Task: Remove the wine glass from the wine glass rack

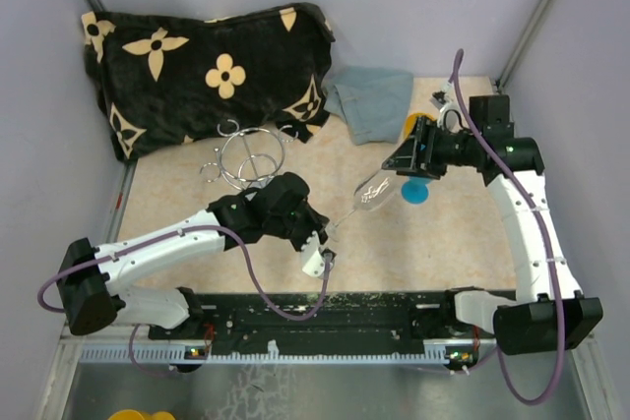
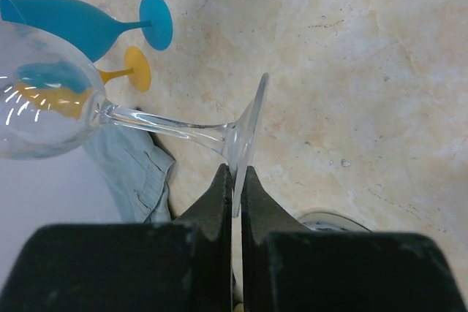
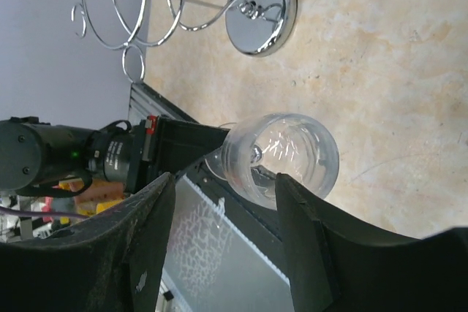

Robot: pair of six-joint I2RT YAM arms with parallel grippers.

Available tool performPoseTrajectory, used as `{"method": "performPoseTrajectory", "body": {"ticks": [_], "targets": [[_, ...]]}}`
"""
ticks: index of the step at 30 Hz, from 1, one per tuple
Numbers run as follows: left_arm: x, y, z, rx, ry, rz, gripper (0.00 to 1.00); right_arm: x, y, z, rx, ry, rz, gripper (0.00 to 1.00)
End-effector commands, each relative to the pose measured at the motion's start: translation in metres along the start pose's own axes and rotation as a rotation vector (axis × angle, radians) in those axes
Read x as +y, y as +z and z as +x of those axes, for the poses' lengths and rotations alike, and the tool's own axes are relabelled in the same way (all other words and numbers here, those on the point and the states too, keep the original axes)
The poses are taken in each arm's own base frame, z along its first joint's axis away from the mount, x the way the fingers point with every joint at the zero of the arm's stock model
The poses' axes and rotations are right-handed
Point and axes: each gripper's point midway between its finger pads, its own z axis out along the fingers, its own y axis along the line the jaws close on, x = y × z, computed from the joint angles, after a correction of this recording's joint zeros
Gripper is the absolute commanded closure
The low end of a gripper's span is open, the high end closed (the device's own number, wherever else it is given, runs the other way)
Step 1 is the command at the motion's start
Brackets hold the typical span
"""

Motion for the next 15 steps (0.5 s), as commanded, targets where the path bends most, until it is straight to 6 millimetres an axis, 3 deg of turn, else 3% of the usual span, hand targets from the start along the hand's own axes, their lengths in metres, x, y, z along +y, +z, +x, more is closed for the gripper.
{"method": "performPoseTrajectory", "body": {"ticks": [1, 8, 15], "targets": [[0.022, -0.009, -0.012, -0.027, 0.065, -0.086, 1.00, 0.002, 0.010, 0.008, 0.042, -0.052, -0.005, 0.43], [0.022, -0.009, -0.013, -0.027, 0.067, -0.088, 1.00, 0.005, 0.022, 0.021, 0.100, -0.066, -0.014, 0.43], [0.031, -0.010, -0.013, -0.017, 0.074, -0.125, 1.00, 0.000, 0.037, 0.052, 0.210, -0.057, -0.026, 0.45]]}}
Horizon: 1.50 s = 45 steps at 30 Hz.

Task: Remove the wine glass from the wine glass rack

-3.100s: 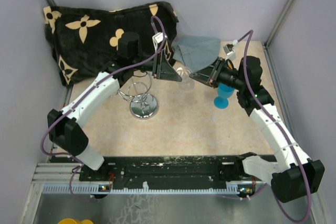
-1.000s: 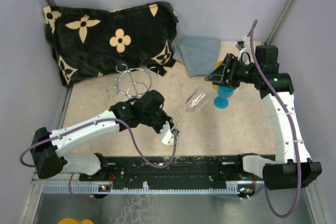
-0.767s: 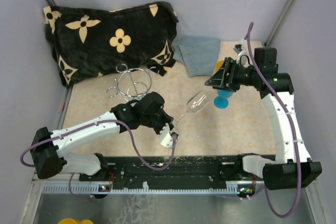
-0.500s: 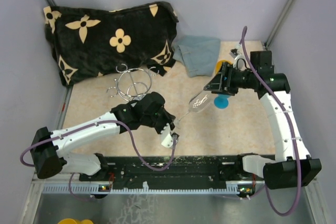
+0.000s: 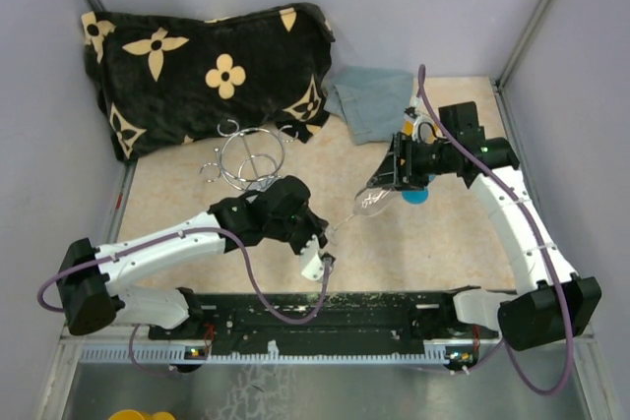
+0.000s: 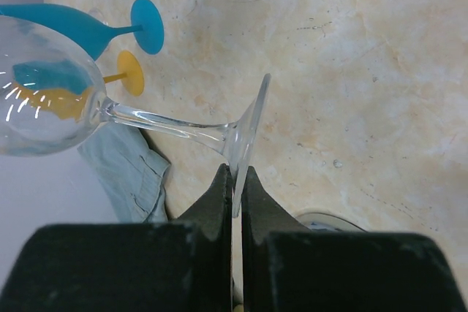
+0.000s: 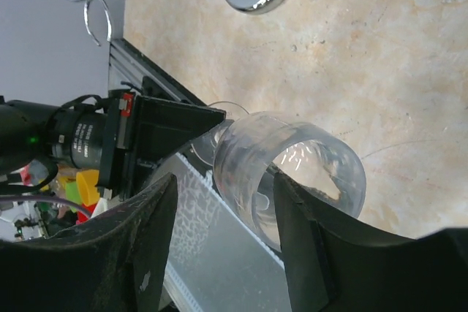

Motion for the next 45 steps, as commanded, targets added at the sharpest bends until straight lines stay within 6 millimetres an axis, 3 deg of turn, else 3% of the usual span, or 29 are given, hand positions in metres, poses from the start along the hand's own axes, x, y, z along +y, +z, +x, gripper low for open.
{"method": "performPoseTrajectory", "body": {"ticks": [1, 2, 3, 4, 5, 13, 14, 16, 18, 19, 28, 33, 39, 45], "targets": [[0.035, -0.012, -0.009, -0.011, 0.060, -0.140, 1.00, 0.004, 0.011, 0.018, 0.071, -0.022, -0.031, 0.48], [0.037, -0.013, -0.009, -0.009, 0.063, -0.150, 1.00, 0.004, 0.013, 0.022, 0.085, -0.022, -0.039, 0.56], [0.039, -0.013, -0.008, -0.006, 0.065, -0.163, 1.00, 0.005, 0.015, 0.025, 0.095, -0.022, -0.047, 0.70], [0.041, -0.013, -0.008, -0.004, 0.067, -0.176, 1.00, 0.006, 0.016, 0.026, 0.102, -0.022, -0.055, 0.91], [0.044, -0.014, -0.008, 0.000, 0.070, -0.192, 1.00, 0.007, 0.016, 0.027, 0.104, -0.021, -0.060, 1.00], [0.057, -0.017, -0.006, 0.018, 0.058, -0.276, 1.00, 0.014, 0.007, 0.011, 0.031, -0.056, -0.033, 1.00], [0.060, -0.018, -0.003, 0.029, 0.049, -0.294, 0.96, 0.014, 0.004, 0.008, 0.015, -0.062, -0.014, 1.00], [0.068, -0.020, 0.001, 0.049, 0.021, -0.350, 0.61, 0.016, -0.003, -0.001, -0.022, -0.081, 0.014, 1.00], [0.079, -0.025, 0.005, 0.071, -0.016, -0.420, 0.11, 0.018, -0.013, -0.012, -0.068, -0.093, 0.049, 1.00], [0.084, -0.027, 0.008, 0.084, -0.033, -0.444, 0.01, 0.017, -0.019, -0.018, -0.094, -0.098, 0.070, 1.00], [0.109, -0.038, 0.008, 0.083, -0.116, -0.531, 0.00, 0.024, -0.095, -0.084, -0.420, -0.151, 0.271, 1.00], [0.113, -0.040, 0.006, 0.075, -0.125, -0.533, 0.00, 0.009, -0.141, -0.111, -0.588, -0.158, 0.510, 1.00], [0.114, -0.041, 0.005, 0.065, -0.142, -0.533, 0.00, -0.012, -0.186, -0.120, -0.708, -0.133, 0.751, 1.00], [0.112, -0.040, 0.005, 0.064, -0.152, -0.527, 0.01, -0.047, -0.206, -0.109, -0.699, -0.057, 0.928, 1.00]]}}
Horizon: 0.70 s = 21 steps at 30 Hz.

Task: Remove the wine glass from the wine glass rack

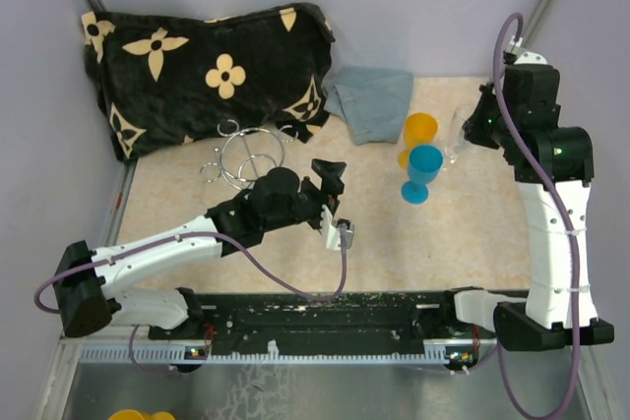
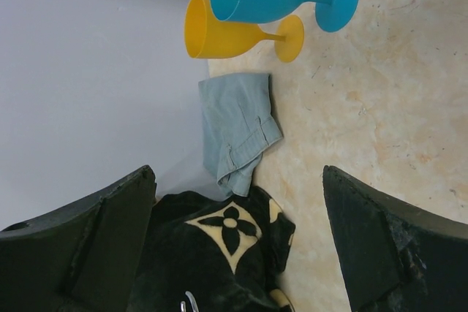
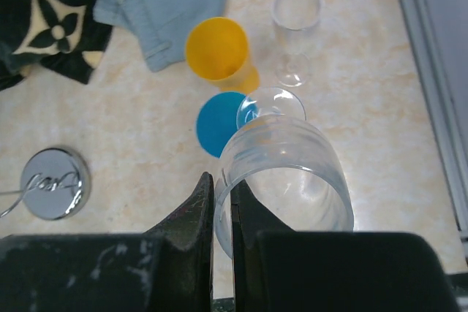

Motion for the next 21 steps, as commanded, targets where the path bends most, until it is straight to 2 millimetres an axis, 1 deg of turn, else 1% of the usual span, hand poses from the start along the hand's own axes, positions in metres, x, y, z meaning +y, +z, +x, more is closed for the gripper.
{"method": "performPoseTrajectory", "body": {"ticks": [1, 4, 7, 10, 15, 18, 21], "targets": [[0.016, -0.002, -0.007, -0.017, -0.024, -0.037, 0.00, -0.039, -0.008, -0.014, -0.076, 0.021, 0.175, 1.00], [0.018, -0.001, -0.009, -0.020, -0.035, -0.041, 0.00, -0.056, 0.003, 0.002, -0.041, 0.050, 0.221, 1.00], [0.023, -0.001, -0.011, -0.025, -0.045, -0.049, 0.01, -0.067, 0.017, 0.016, -0.022, 0.069, 0.239, 1.00], [0.025, 0.000, -0.012, -0.028, -0.053, -0.048, 0.01, -0.077, 0.034, 0.029, -0.001, 0.089, 0.239, 1.00], [0.034, 0.002, -0.015, -0.028, -0.092, -0.058, 0.00, -0.083, 0.067, 0.050, 0.036, 0.103, 0.227, 1.00], [0.038, 0.004, -0.017, -0.029, -0.125, -0.056, 0.01, -0.083, 0.089, 0.063, 0.057, 0.107, 0.210, 1.00], [0.039, 0.003, -0.018, -0.029, -0.134, -0.056, 0.01, -0.082, 0.105, 0.070, 0.061, 0.115, 0.194, 1.00]]}}
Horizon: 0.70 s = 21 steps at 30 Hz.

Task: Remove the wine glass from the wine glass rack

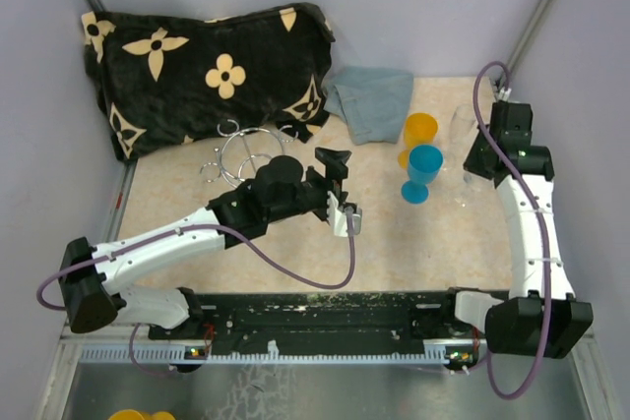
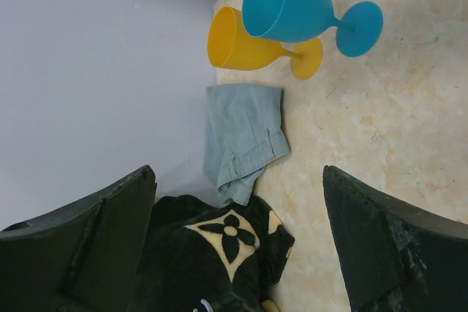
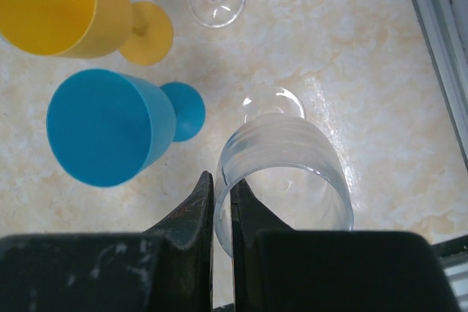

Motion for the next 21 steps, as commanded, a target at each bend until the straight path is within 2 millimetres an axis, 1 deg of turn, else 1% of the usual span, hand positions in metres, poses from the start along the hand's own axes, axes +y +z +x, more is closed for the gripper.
{"method": "performPoseTrajectory", "body": {"ticks": [1, 14, 18, 21], "targets": [[0.009, 0.000, -0.007, -0.012, -0.041, -0.015, 0.00, 0.015, 0.017, -0.032, -0.129, 0.026, -0.066, 1.00], [0.003, -0.001, -0.006, -0.011, -0.037, 0.006, 0.00, 0.016, 0.068, -0.025, -0.120, -0.022, -0.051, 1.00], [0.003, -0.001, -0.006, -0.009, -0.036, 0.010, 0.01, 0.018, 0.081, -0.020, -0.096, -0.033, -0.057, 1.00], [0.003, -0.002, -0.006, -0.006, -0.034, 0.010, 0.00, 0.019, 0.087, -0.015, -0.070, -0.038, -0.063, 1.00]]}}
